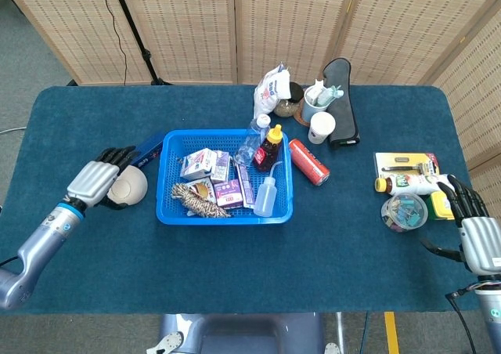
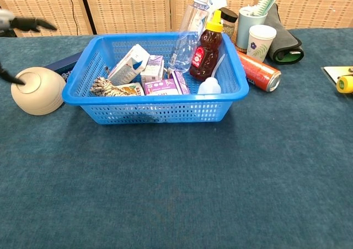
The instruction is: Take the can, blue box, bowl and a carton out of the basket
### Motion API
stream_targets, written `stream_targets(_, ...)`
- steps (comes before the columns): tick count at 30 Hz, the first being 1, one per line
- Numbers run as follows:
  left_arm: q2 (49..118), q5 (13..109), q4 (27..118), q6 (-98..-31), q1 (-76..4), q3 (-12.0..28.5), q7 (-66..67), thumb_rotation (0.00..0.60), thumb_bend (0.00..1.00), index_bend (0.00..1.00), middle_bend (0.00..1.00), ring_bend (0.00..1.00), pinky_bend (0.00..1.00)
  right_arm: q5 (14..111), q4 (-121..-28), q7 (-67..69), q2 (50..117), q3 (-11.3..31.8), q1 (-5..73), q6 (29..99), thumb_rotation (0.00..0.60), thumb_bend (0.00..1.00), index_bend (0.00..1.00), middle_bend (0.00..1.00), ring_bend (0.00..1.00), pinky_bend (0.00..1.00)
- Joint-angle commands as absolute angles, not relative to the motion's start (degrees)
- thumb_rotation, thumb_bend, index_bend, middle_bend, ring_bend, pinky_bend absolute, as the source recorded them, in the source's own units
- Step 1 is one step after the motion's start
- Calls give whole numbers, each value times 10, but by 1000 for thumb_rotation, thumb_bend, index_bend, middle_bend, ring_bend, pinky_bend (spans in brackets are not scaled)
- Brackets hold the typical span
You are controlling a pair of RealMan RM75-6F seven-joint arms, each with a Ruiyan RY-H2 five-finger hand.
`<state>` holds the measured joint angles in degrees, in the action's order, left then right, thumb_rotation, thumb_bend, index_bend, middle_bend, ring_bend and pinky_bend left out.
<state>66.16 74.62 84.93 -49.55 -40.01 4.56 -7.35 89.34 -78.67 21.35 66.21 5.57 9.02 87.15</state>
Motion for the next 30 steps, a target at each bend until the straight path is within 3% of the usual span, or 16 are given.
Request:
stream_targets(1,663,729,876,-480,-432,76,-41,600,102,0,0,0,0,893,-787,214,662,56,90,872,600,0,0,0,0,92)
stream_targets(10,750,590,863,-430,-532,122,112,600,102,0,0,0,0,883,-778,224,660,59,89,868,600,0,0,0,0,92)
stream_targets(23,841,480,795,-437,-585,124,200,600,102,0,0,0,0,876,-767,237,660,61,87,864,600,0,0,0,0,93)
stream_targets(30,887,467,742,-430,-605,130,199,600,104,13,21,52,128,876,-767,233,662,62,88,863,600,0,0,0,0,93)
